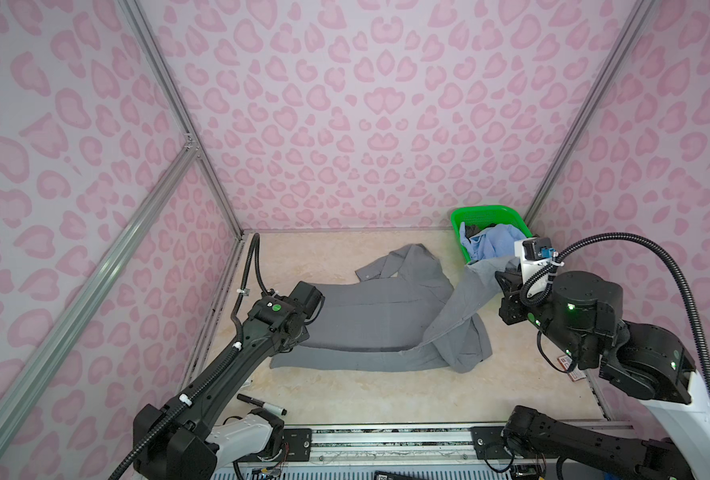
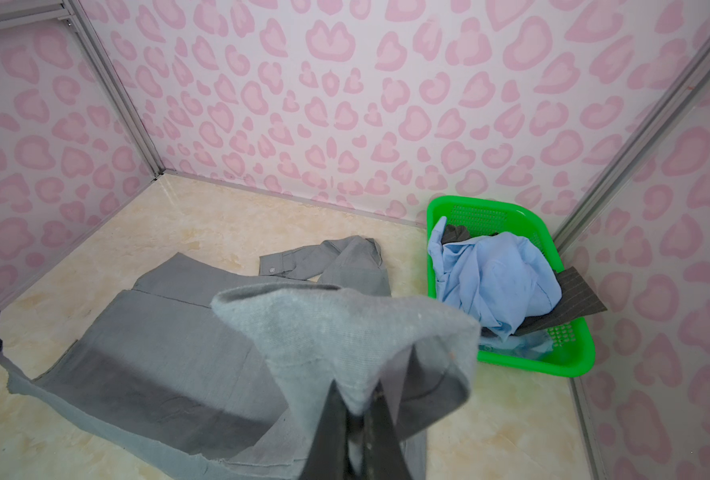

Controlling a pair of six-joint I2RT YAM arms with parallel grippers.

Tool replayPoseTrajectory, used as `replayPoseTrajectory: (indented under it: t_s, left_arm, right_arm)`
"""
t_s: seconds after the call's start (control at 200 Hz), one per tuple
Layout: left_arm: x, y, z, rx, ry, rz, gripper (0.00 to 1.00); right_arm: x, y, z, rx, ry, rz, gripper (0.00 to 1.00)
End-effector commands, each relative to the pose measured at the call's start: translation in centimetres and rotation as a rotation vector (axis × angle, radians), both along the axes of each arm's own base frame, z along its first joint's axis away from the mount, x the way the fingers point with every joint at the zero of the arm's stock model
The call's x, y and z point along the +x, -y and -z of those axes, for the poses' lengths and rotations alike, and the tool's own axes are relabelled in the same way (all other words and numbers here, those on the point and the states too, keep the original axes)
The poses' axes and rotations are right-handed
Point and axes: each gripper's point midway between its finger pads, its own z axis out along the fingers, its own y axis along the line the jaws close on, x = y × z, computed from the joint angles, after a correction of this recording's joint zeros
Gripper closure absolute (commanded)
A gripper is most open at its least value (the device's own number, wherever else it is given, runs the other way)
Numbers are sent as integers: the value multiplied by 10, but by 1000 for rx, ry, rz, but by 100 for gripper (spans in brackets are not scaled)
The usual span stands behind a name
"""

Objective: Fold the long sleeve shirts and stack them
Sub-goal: 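Carry the raised grey corner with the right gripper over the shirt toward the basket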

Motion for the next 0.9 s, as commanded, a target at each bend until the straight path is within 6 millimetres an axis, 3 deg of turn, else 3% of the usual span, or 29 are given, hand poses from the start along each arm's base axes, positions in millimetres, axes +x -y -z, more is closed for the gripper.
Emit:
replayPoseTrajectory:
  t_s: [0.0, 0.14, 0.305, 0.605, 0.895]
  left_arm:
    - [-12, -10, -2, 25, -10, -31, 100]
    - [-23, -12, -2, -1, -6, -48, 100]
    - [-36, -11, 3, -56, -6, -60, 100]
    - [-55, -12, -6, -116, 4, -63, 100]
    - [-79, -23, 7, -102, -24, -75, 100]
  right_arm:
    - [0, 5, -5, -84, -16, 0, 100]
    - [-7, 11, -20, -120, -21, -15, 100]
    - [-19, 17, -19, -213, -76, -64, 100]
    - [-56, -9, -29, -55, -162, -291, 100]
    - [-70, 0, -64, 97, -143, -279, 100]
